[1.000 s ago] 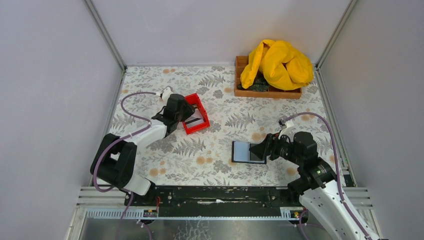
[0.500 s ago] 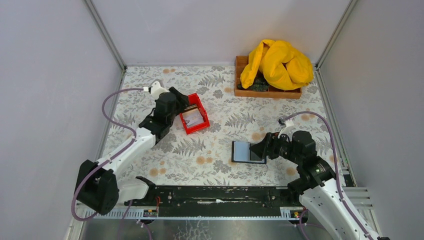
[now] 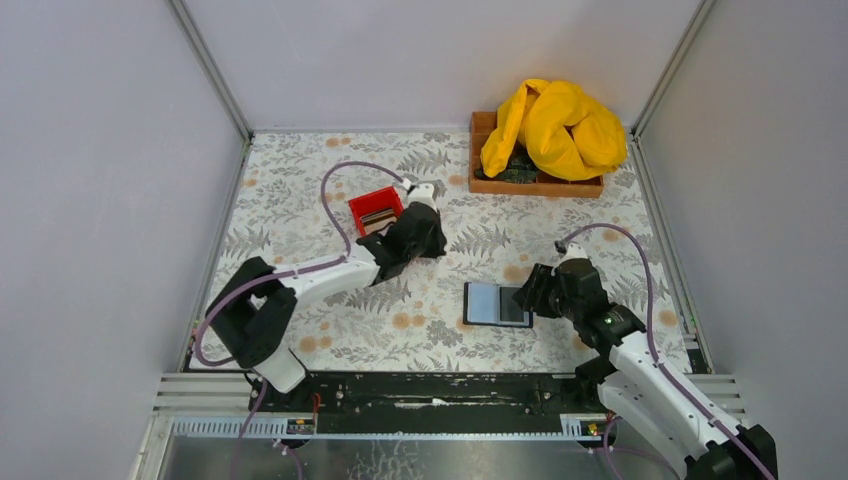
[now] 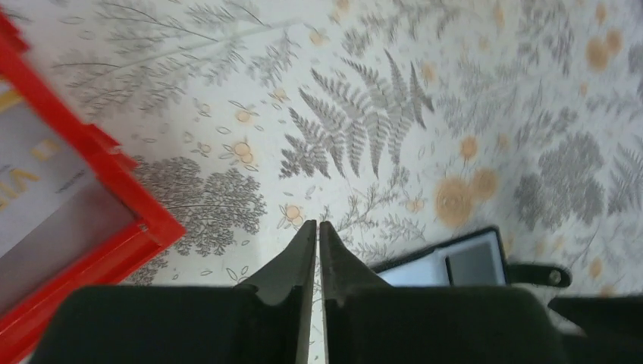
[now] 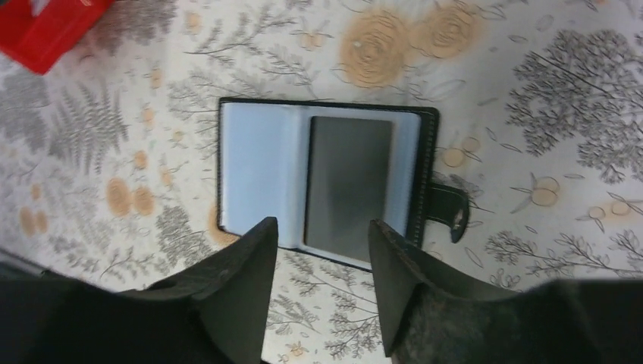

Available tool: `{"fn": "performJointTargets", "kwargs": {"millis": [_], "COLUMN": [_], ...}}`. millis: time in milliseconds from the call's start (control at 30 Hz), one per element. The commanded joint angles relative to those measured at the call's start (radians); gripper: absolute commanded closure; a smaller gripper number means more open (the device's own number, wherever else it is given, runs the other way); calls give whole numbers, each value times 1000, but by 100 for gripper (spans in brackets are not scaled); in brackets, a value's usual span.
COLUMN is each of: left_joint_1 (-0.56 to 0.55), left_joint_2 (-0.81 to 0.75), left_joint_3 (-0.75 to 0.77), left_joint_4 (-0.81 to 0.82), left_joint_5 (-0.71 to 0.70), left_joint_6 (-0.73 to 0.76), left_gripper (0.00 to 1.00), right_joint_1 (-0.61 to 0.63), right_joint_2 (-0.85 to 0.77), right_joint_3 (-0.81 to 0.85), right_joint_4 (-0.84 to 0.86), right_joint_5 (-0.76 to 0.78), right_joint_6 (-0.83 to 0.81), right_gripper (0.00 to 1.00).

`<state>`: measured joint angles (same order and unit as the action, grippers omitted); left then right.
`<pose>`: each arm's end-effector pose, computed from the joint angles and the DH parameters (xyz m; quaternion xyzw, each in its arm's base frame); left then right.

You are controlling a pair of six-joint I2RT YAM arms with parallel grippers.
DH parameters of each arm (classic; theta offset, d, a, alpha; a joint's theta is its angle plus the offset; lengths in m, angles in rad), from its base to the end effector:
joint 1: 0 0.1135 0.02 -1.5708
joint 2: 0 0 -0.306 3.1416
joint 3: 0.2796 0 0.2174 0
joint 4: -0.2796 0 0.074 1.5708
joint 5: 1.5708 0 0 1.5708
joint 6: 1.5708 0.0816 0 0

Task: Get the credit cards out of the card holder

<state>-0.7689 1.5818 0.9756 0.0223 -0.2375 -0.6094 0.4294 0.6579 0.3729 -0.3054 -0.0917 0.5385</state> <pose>0.2700 -0.2346 0.2652 0.0137 0.8762 -0.2186 0.4293 0.1099 0.0585 0.2130 0.0265 0.8812 0.2546 0.3975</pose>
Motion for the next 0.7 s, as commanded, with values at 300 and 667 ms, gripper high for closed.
{"fn": "performJointTargets", "kwargs": {"millis": [300, 667], "left_joint_1": [-90, -121], "left_joint_2": [73, 186], "left_joint_3": [-151, -142], "left_joint_4": [468, 589], "left_joint_5": [411, 540], "left_joint_6": [-7, -120], "left_gripper": [100, 96], "right_joint_1": [-5, -9], "right_joint_2": [165, 223], "right_joint_3": [-29, -80], "right_joint_4": [100, 154], "right_joint_5": [261, 221], "right_joint_6": [90, 151], "right_gripper": [95, 76]}}
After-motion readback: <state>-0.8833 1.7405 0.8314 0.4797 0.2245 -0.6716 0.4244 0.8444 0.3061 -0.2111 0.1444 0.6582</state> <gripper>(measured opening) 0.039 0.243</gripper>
